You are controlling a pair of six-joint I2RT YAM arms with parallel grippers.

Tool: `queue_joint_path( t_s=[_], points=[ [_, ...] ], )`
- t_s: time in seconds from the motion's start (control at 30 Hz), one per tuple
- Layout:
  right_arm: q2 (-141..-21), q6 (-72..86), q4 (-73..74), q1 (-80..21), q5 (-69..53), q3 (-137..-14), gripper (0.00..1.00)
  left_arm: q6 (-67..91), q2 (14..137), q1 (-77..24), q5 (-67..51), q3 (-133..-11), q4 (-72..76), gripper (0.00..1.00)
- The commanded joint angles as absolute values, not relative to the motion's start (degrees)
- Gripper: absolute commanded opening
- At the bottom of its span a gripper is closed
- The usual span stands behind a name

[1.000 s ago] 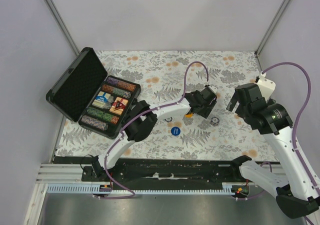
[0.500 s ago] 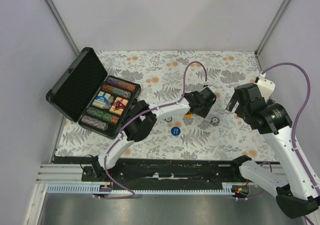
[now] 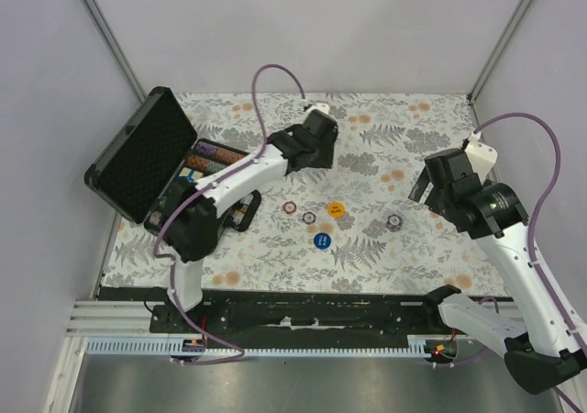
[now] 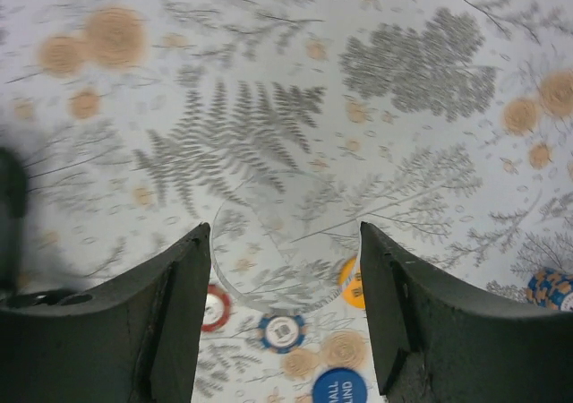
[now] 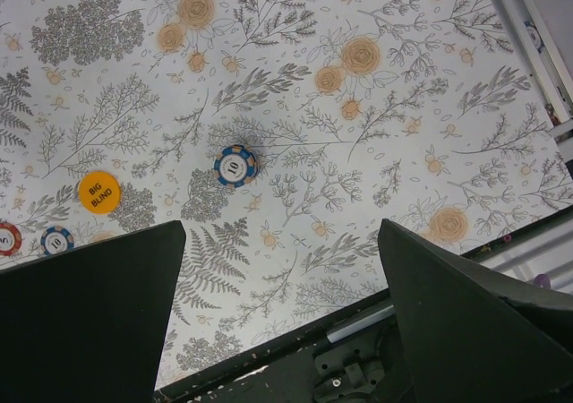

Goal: Pack up texas hold em set

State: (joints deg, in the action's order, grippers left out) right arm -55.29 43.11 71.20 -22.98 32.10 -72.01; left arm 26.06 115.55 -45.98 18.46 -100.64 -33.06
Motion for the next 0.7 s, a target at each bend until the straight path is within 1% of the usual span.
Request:
queue_joint_path(
  t_s=[0.0,0.2,0.33,0.5,0.67],
  points=[
    [-56.95,44.91,67.59,-22.85,30.68,-72.07,0.97,31.37,104.88,-40.01,23.64,-92.57,-34.01,0.51],
    [-60.29,45.44,63.55,-22.85,28.74,-71.1,0.97,34.27,92.56,-28.41,27.59,-78.69,-34.63,0.48],
    [-62.75,45.61,61.09,-22.76,27.78,-70.93,0.97,35.77,87.03,-21.64,30.14,-72.61,-35.33,0.48],
    [-65.47,46.58,58.8,-22.77,25.58,-70.75,0.96,37.44,84.29,-13.38,30.24,-67.42,-35.33,0.47],
    [-66.62,46.58,57.92,-22.76,25.14,-70.75,0.96,37.88,84.55,-6.6,29.44,-66.01,-34.19,0.46]
  ],
)
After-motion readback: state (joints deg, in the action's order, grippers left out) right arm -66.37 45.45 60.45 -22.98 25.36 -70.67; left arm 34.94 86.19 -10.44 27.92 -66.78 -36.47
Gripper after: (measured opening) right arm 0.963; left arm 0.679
